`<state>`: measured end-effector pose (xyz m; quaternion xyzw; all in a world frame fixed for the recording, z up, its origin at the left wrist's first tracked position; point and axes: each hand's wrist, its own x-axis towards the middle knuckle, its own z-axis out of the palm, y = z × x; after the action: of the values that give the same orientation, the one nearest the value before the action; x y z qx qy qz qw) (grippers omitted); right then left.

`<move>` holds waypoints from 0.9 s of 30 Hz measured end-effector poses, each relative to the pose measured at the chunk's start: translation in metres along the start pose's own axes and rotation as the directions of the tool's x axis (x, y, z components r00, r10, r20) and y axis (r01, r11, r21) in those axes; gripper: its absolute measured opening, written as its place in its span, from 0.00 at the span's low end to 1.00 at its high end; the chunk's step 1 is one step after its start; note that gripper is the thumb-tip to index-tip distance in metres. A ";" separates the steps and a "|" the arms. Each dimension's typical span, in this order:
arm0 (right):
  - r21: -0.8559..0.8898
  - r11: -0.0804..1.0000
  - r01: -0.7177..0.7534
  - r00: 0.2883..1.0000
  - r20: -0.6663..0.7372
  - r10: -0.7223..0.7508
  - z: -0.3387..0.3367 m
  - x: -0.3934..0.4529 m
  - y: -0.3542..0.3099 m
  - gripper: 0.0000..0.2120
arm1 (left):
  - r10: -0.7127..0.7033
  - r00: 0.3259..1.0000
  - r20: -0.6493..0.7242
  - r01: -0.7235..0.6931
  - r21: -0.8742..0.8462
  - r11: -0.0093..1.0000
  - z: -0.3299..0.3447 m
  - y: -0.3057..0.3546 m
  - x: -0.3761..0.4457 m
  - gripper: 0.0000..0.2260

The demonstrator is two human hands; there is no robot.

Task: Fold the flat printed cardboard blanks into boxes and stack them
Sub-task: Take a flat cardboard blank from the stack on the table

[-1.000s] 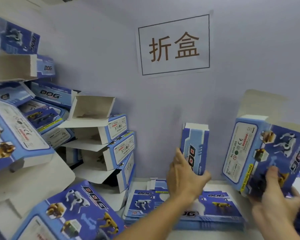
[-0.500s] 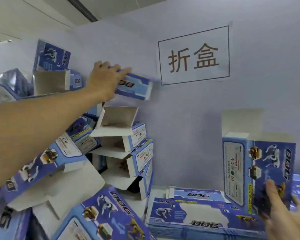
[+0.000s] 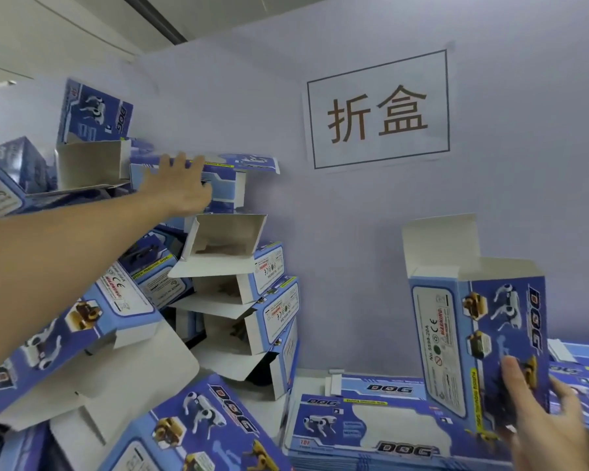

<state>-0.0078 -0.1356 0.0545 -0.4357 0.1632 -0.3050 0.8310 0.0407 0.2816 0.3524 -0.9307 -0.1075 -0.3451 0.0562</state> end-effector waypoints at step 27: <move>-0.198 0.808 0.555 0.831 0.165 -0.531 0.035 -0.056 -0.014 0.31 | 0.433 0.893 0.124 -0.254 -0.654 0.713 -0.012 0.176 -0.137 0.43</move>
<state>-0.0368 -0.0833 0.0860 -0.5753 0.0249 -0.4855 0.6578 -0.0259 0.0868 0.2662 -0.9374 0.1822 -0.2148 -0.2047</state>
